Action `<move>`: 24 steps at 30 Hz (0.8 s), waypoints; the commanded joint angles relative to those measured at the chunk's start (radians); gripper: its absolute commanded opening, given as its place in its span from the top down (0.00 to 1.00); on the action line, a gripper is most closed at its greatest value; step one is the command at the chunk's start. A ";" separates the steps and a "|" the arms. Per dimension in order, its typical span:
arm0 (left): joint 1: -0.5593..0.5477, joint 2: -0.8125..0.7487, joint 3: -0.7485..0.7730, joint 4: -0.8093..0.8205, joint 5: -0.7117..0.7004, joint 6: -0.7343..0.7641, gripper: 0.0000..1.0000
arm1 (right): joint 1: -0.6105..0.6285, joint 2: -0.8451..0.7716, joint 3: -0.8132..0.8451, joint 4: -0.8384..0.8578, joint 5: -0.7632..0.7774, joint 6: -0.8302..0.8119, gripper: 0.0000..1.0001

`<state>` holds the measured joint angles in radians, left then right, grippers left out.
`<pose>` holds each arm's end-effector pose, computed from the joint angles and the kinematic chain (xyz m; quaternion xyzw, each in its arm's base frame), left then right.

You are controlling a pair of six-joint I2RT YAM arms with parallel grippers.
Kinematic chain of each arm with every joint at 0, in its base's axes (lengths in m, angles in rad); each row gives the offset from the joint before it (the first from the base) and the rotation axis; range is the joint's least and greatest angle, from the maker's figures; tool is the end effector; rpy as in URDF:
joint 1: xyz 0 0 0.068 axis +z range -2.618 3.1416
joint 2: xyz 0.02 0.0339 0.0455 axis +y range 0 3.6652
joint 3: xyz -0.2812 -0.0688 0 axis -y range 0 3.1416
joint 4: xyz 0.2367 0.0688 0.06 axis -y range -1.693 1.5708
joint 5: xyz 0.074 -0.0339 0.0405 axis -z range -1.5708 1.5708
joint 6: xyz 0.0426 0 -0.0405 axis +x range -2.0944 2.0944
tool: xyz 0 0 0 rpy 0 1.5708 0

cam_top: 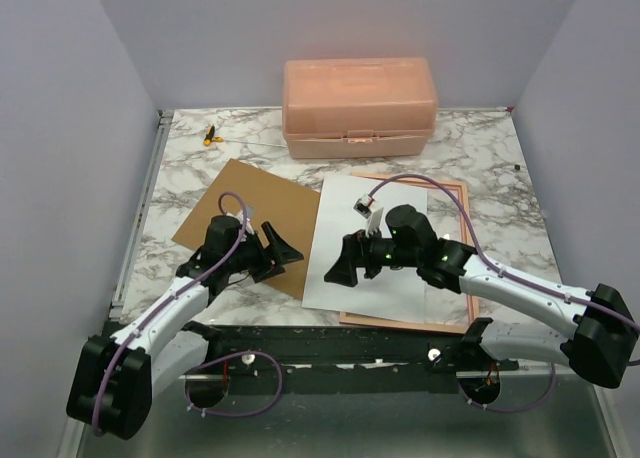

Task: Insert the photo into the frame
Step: Turn over the photo from the photo frame.

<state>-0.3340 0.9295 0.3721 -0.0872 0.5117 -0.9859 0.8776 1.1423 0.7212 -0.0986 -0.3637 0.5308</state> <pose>0.1568 -0.0765 0.1978 -0.1701 0.8562 -0.4438 0.2026 0.1433 0.1962 0.2708 -0.2362 0.8224 0.4387 0.2748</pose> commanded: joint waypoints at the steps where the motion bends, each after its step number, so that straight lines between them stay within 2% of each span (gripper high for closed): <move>1: 0.000 0.087 0.009 0.101 0.069 0.076 0.20 | 0.003 -0.015 -0.018 0.045 0.019 0.045 0.07; 4: -0.003 0.161 0.015 0.180 0.095 0.092 0.20 | 0.002 -0.021 -0.028 0.043 0.047 0.065 0.06; 10: -0.032 0.340 0.078 0.230 0.126 0.134 0.23 | -0.061 -0.035 -0.069 0.007 0.110 0.127 0.06; 17: -0.068 0.477 0.134 0.287 0.137 0.141 0.24 | -0.219 -0.059 -0.188 0.033 0.006 0.192 0.06; 24: -0.091 0.603 0.129 0.497 0.217 0.086 0.25 | -0.242 -0.069 -0.239 0.054 -0.011 0.206 0.06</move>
<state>-0.4049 1.4742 0.4992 0.2516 0.6621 -0.8818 0.6456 1.0973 0.5011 -0.0761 -0.3389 0.7155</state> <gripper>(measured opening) 0.757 0.942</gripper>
